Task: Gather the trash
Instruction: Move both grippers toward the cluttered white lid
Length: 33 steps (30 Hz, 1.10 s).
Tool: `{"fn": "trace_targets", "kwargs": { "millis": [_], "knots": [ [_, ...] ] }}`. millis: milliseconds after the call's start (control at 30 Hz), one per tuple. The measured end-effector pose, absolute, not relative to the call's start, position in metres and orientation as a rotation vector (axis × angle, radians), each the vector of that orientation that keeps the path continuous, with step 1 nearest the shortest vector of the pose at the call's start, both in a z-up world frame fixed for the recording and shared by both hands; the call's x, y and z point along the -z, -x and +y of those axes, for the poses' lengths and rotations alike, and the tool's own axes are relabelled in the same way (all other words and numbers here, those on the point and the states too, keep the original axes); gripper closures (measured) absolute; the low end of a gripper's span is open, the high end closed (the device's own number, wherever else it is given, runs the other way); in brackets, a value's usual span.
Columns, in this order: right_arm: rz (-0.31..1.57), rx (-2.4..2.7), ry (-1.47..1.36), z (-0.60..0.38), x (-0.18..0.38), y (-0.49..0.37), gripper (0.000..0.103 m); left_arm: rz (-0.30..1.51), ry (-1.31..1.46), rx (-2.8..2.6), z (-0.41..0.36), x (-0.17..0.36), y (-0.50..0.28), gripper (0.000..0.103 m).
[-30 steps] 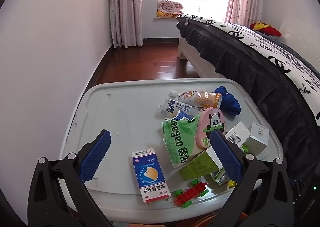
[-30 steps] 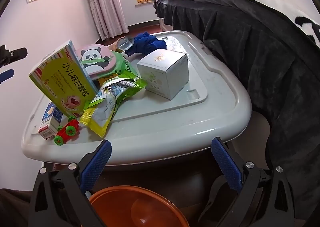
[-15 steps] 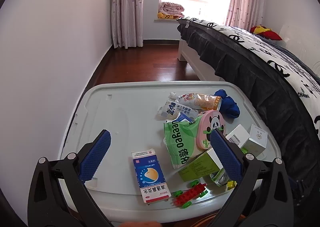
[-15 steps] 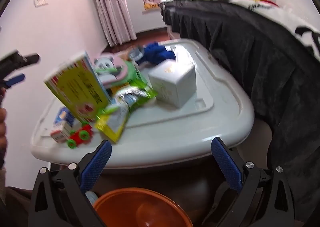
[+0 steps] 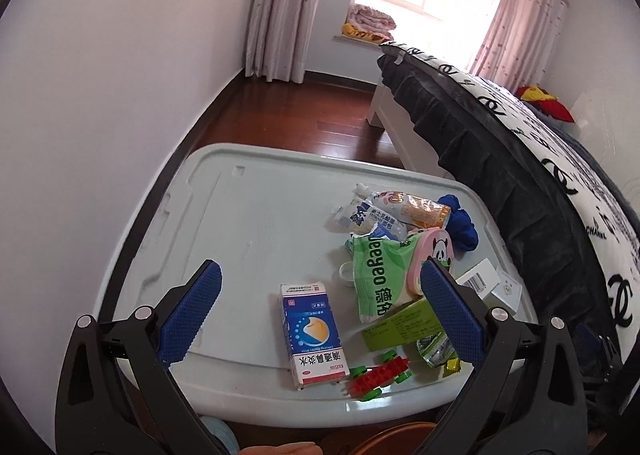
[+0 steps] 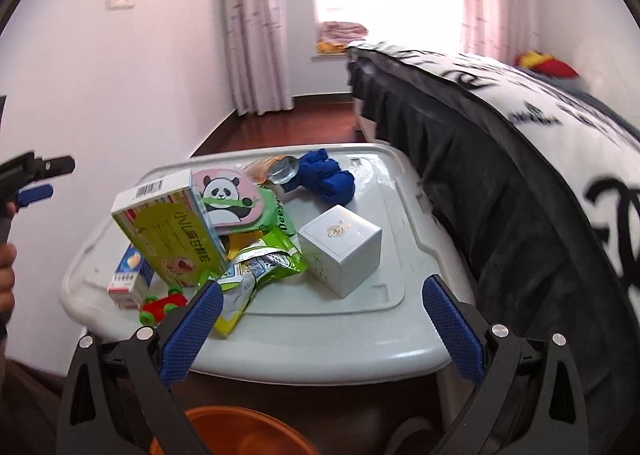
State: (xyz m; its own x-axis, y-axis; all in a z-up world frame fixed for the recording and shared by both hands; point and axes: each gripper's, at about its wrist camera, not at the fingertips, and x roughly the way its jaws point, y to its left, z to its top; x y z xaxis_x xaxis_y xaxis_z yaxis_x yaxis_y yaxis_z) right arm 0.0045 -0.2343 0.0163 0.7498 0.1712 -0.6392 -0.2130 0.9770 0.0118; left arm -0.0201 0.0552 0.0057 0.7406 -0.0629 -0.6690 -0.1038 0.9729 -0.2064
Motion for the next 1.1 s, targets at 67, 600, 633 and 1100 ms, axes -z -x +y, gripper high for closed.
{"fn": "trace_targets", "kwargs": {
  "millis": [67, 600, 633, 1100],
  "knots": [
    [0.719, -0.248, 0.084, -0.236, -0.019, -0.016, 0.004, 0.76, 0.242, -0.046, 0.057, -0.001, 0.015, 0.006],
    [0.921, -0.483, 0.355, -0.231, 0.008, -0.116, 0.004, 0.798, 0.224, -0.065, 0.049, 0.014, -0.001, 0.006],
    [0.927, -0.485, 0.341, -0.233, 0.011, -0.121, 0.004, 0.798, 0.229, -0.063, 0.05, 0.014, -0.002, 0.006],
    [0.978, -0.538, 0.355, -0.229, 0.039, -0.158, 0.004, 0.82, 0.255, -0.064, 0.052, 0.02, -0.01, 0.006]
  ]
}}
